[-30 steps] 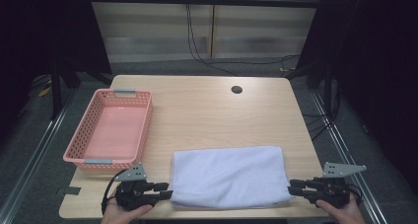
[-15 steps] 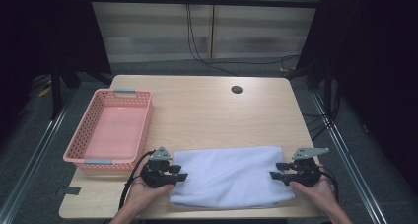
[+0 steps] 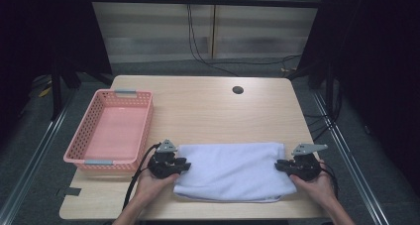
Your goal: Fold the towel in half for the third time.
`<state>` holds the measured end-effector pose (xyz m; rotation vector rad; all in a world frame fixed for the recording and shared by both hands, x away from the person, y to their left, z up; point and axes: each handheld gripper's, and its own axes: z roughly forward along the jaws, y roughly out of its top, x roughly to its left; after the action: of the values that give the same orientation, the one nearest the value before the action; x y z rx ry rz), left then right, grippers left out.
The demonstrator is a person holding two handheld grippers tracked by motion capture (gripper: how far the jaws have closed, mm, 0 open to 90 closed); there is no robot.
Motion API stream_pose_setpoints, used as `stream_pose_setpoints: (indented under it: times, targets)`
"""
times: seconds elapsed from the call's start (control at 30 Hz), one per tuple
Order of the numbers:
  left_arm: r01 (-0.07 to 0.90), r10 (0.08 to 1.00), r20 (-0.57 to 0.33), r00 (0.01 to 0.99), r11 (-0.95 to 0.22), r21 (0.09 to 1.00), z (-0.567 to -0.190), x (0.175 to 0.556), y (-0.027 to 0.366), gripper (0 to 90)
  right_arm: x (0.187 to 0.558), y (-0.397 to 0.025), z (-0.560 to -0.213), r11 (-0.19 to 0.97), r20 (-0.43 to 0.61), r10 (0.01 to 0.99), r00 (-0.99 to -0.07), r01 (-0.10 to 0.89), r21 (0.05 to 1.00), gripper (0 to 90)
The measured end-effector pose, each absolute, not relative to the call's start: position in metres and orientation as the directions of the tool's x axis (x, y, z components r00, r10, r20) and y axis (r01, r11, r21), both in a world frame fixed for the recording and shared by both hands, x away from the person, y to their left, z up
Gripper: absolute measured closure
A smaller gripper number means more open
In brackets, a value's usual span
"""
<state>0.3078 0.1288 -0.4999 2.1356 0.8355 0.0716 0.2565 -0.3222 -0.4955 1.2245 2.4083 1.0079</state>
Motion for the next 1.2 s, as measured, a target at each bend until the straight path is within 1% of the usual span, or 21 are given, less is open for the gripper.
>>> stream_pose_setpoints:
  times: [0.13, 0.17, 0.2, 0.23, 0.37, 0.4, 0.47, 0.57, 0.6, 0.63, 0.7, 0.83, 1.03, 1.1, 1.2]
  targets:
    - [0.538, 0.579, -0.23, 0.782, -0.442, 0.717, -0.501, 0.313, 0.126, 79.5, 0.265, -0.331, -0.496, 0.381, 0.086, 0.805, -0.588, 0.622, 0.684, 80.6]
    - [0.547, 0.572, -0.249, 0.782, -0.437, 0.714, -0.501, 0.314, 0.125, 81.7, 0.266, -0.333, -0.496, 0.378, 0.084, 0.81, -0.581, 0.625, 0.683, 80.8]
    - [0.544, 0.567, -0.248, 0.785, -0.44, 0.715, -0.502, 0.315, 0.124, 84.3, 0.267, -0.335, -0.496, 0.38, 0.077, 0.812, -0.579, 0.624, 0.683, 80.9]
    - [0.543, 0.567, -0.248, 0.786, -0.44, 0.715, -0.502, 0.316, 0.122, 85.6, 0.268, -0.336, -0.496, 0.376, 0.077, 0.815, -0.574, 0.626, 0.683, 80.9]
    - [0.549, 0.56, -0.263, 0.786, -0.437, 0.712, -0.502, 0.317, 0.114, 86.0, 0.267, -0.343, -0.495, 0.365, 0.074, 0.83, -0.553, 0.638, 0.678, 80.7]
    - [0.552, 0.561, -0.265, 0.784, -0.438, 0.709, -0.502, 0.318, 0.113, 85.6, 0.267, -0.344, -0.495, 0.367, 0.069, 0.83, -0.554, 0.635, 0.68, 80.4]
    - [0.555, 0.554, -0.275, 0.786, -0.435, 0.709, -0.502, 0.319, 0.113, 83.8, 0.263, -0.346, -0.495, 0.351, 0.083, 0.835, -0.544, 0.642, 0.681, 76.1]
    - [0.562, 0.541, -0.298, 0.786, -0.427, 0.708, -0.501, 0.321, 0.116, 79.1, 0.257, -0.347, -0.491, 0.331, 0.099, 0.837, -0.538, 0.643, 0.691, 60.1]
    - [0.562, 0.543, -0.298, 0.785, -0.423, 0.71, -0.5, 0.321, 0.116, 77.0, 0.253, -0.346, -0.489, 0.318, 0.106, 0.84, -0.531, 0.642, 0.697, 59.9]
    - [0.562, 0.546, -0.295, 0.784, -0.422, 0.712, -0.498, 0.321, 0.117, 76.1, 0.25, -0.345, -0.485, 0.314, 0.103, 0.837, -0.537, 0.627, 0.713, 60.1]
    - [0.565, 0.551, -0.299, 0.779, -0.412, 0.714, -0.496, 0.322, 0.119, 71.4, 0.242, -0.339, -0.476, 0.303, 0.111, 0.827, -0.551, 0.603, 0.737, 59.0]
    - [0.575, 0.575, -0.298, 0.762, -0.387, 0.721, -0.49, 0.329, 0.125, 64.8, 0.226, -0.317, -0.466, 0.327, 0.134, 0.77, -0.624, 0.567, 0.756, 57.9]
    - [0.557, 0.577, -0.298, 0.761, -0.346, 0.755, -0.479, 0.346, 0.125, 62.8, 0.219, -0.28, -0.462, 0.368, 0.15, 0.701, -0.698, 0.534, 0.761, 55.1]
    - [0.564, 0.582, -0.299, 0.756, -0.347, 0.75, -0.478, 0.353, 0.122, 61.9, 0.218, -0.261, -0.461, 0.405, 0.13, 0.677, -0.724, 0.515, 0.755, 53.7]
    - [0.559, 0.578, -0.297, 0.76, -0.348, 0.753, -0.474, 0.363, 0.119, 61.9, 0.218, -0.236, -0.458, 0.42, 0.142, 0.635, -0.759, 0.494, 0.761, 52.2]
